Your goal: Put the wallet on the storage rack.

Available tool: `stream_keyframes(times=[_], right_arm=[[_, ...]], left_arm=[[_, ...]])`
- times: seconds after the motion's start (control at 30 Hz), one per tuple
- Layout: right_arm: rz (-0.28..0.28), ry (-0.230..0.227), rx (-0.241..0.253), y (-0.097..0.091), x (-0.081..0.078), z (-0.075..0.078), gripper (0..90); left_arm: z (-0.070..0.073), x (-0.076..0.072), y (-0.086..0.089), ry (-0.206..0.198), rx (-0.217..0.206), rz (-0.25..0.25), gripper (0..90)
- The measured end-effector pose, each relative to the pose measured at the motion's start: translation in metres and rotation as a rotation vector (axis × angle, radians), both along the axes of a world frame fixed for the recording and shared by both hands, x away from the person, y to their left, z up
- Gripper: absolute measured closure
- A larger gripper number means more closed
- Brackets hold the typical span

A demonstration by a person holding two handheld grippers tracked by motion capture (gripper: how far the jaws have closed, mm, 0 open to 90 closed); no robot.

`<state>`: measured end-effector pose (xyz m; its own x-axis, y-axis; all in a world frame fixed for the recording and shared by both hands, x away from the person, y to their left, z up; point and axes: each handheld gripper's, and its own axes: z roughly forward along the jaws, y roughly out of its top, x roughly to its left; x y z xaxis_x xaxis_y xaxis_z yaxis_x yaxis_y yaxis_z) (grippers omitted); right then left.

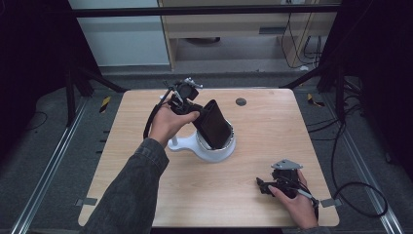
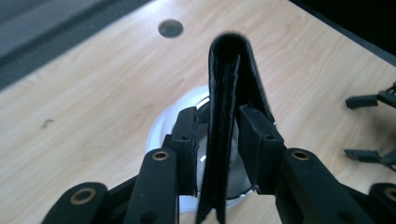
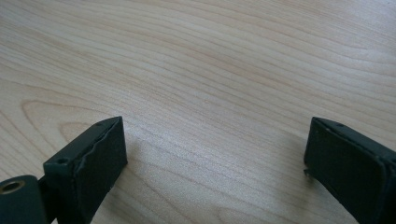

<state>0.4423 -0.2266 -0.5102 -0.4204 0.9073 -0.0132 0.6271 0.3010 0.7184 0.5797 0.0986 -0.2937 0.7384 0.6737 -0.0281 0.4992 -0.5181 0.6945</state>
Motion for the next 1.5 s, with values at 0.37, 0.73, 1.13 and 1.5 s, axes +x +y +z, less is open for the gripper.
stream_keyframes(times=[0.37,0.73,1.13,1.5], right_arm=[[0.001,0.001,0.0,0.0,0.0,0.0,5.8],[0.003,0.001,-0.003,0.0,-0.001,0.0,5.7],[-0.002,-0.002,-0.008,0.0,-0.001,0.0,5.4],[-0.006,-0.011,0.01,0.0,-0.001,-0.002,3.1]], left_arm=[[0.02,-0.01,0.011,-0.08,-0.033,0.017,62.1],[0.039,-0.032,0.023,-0.185,-0.096,-0.025,41.3],[0.027,-0.078,0.029,-0.214,-0.159,-0.085,6.6],[0.005,-0.114,0.044,-0.228,-0.186,-0.115,5.3]])
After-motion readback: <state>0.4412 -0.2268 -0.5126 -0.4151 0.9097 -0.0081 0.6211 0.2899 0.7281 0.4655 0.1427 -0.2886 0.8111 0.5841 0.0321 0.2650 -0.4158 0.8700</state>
